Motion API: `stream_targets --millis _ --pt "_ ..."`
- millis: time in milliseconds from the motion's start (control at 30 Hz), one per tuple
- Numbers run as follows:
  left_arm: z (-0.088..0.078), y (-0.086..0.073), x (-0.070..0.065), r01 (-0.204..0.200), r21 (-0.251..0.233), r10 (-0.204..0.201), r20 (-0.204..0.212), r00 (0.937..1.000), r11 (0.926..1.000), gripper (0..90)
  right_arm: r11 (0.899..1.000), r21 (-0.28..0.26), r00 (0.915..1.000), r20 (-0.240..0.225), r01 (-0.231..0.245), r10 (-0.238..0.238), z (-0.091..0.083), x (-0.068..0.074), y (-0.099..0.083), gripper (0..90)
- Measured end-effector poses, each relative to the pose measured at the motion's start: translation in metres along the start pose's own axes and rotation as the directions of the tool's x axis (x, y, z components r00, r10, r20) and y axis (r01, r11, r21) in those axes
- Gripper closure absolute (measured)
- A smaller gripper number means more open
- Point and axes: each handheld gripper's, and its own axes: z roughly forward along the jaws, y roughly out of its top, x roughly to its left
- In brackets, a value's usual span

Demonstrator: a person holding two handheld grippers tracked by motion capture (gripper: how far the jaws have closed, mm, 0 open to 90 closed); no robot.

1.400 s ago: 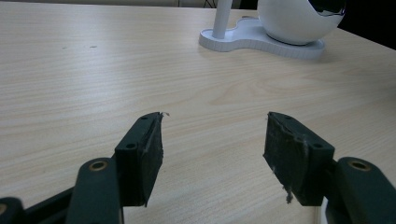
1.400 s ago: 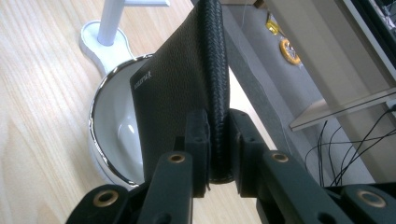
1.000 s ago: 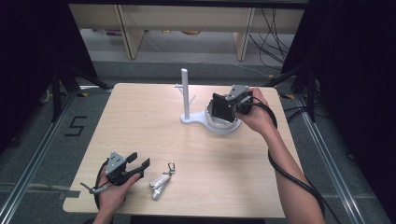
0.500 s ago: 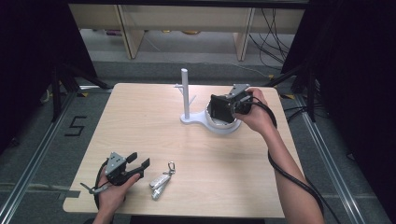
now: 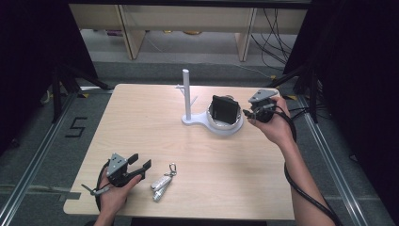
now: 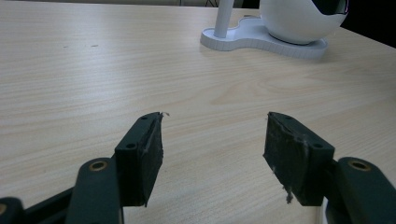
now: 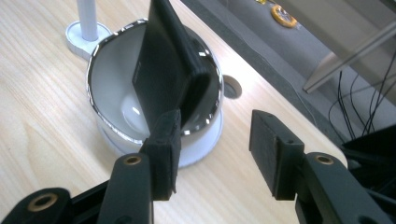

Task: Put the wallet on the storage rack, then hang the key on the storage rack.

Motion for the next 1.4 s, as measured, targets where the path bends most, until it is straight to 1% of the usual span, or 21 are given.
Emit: stream_targets --millis 200,267,333,367,400,567,700,733,800,833,867,967,1033,1067,1133,1167,1200,1233,1300,1333,1400 --pt "0.001 0.0 0.0 0.002 -0.006 -0.002 0.007 1.0 1.0 36.4 0.998 0.024 0.998 0.009 -0.062 0.062 -0.011 0.003 -0.025 55.6" --pt "0.001 0.0 0.0 0.001 -0.006 -0.001 0.008 1.0 1.0 36.4 0.996 0.019 0.9961 -0.01 -0.088 0.088 -0.013 0.005 -0.036 55.5" --pt "0.0 0.0 0.0 -0.001 -0.001 0.001 0.006 1.0 1.0 36.4 0.992 0.03 0.9927 0.003 -0.121 0.121 -0.018 0.007 -0.044 55.5" --pt "0.0 0.0 0.0 -0.002 0.001 0.002 0.004 1.0 1.0 36.4 0.993 0.027 0.9934 0.005 -0.114 0.114 -0.019 0.008 -0.048 55.4" --pt "0.0 0.0 0.0 -0.003 0.003 0.003 0.005 1.0 1.0 36.4 0.99 0.028 0.99 -0.002 -0.141 0.141 -0.02 0.01 -0.051 55.2" --pt "0.001 0.0 0.0 -0.007 -0.006 0.007 0.013 0.9999 1.0 36.4 0.985 0.05 0.9867 0.003 -0.162 0.162 -0.024 0.012 -0.068 54.6" --pt "0.002 0.0 0.0 -0.001 -0.006 0.001 0.005 1.0 1.0 36.5 0.967 0.08 0.9695 -0.028 -0.241 0.244 -0.023 0.018 -0.081 53.6" --pt "0.002 0.0 0.0 0.002 -0.007 -0.001 0.003 1.0 1.0 36.5 0.97 0.063 0.9713 -0.027 -0.234 0.236 -0.021 0.018 -0.086 53.5" --pt "0.002 0.0 0.001 0.005 -0.01 -0.005 0.005 1.0 0.9999 36.5 0.962 0.057 0.9626 -0.032 -0.267 0.269 -0.02 0.02 -0.095 53.3" --pt "0.002 0.0 0.001 0.006 -0.007 -0.006 0.001 1.0 1.0 36.5 0.955 0.049 0.9546 -0.039 -0.293 0.295 -0.02 0.021 -0.099 53.3" --pt "0.002 0.0 0.001 0.009 -0.008 -0.009 0.002 1.0 0.9999 36.5 0.956 0.03 0.9557 -0.039 -0.291 0.292 -0.019 0.021 -0.105 53.3" --pt "0.001 0.001 0.0 0.005 -0.002 -0.005 -0.007 1.0 1.0 36.6 0.931 -0.002 0.9295 -0.052 -0.366 0.365 -0.019 0.025 -0.119 53.4" --pt "0.001 0.0 0.0 0.006 -0.014 -0.006 0.0 1.0 0.9999 36.7 0.923 -0.017 0.9215 -0.058 -0.386 0.384 -0.018 0.028 -0.126 53.8" --pt "0.001 0.0 0.0 0.008 -0.013 -0.008 0.0 1.0 0.9999 36.8 0.91 -0.016 0.9089 -0.066 -0.414 0.412 -0.018 0.029 -0.128 53.9" --pt "0.0 0.0 0.0 0.006 -0.014 -0.006 0.001 1.0 0.9999 37.2 0.923 0.004 0.9207 -0.062 -0.386 0.385 -0.017 0.028 -0.131 53.7" --pt "0.0 0.0 0.001 0.005 -0.012 -0.005 0.0 1.0 0.9999 37.3 0.913 0.01 0.9119 -0.051 -0.407 0.407 -0.018 0.028 -0.13 53.7" --pt "-0.001 0.001 0.001 0.005 -0.016 -0.005 0.003 1.0 0.9999 37.4 0.922 -0.005 0.9198 -0.067 -0.388 0.387 -0.018 0.025 -0.131 53.7" --pt "-0.001 0.003 0.001 0.008 -0.021 -0.007 0.003 1.0 0.9998 37.5 0.911 0.008 0.9077 -0.078 -0.413 0.412 -0.02 0.025 -0.13 53.6" --pt "-0.002 0.006 0.0 -0.001 -0.03 0.001 0.005 1.0 0.9995 37.7 0.906 -0.008 0.905 -0.056 -0.423 0.422 -0.021 0.027 -0.13 53.7" --pt "-0.003 0.008 -0.001 -0.005 -0.027 0.005 0.004 1.0 0.9996 37.8 0.91 0.011 0.9065 -0.078 -0.415 0.415 -0.021 0.027 -0.131 53.6" --pt "-0.004 0.012 -0.002 -0.014 -0.031 0.014 0.011 0.9998 0.9994 38.3 0.902 0.007 0.8995 -0.069 -0.432 0.431 -0.019 0.031 -0.132 53.6"
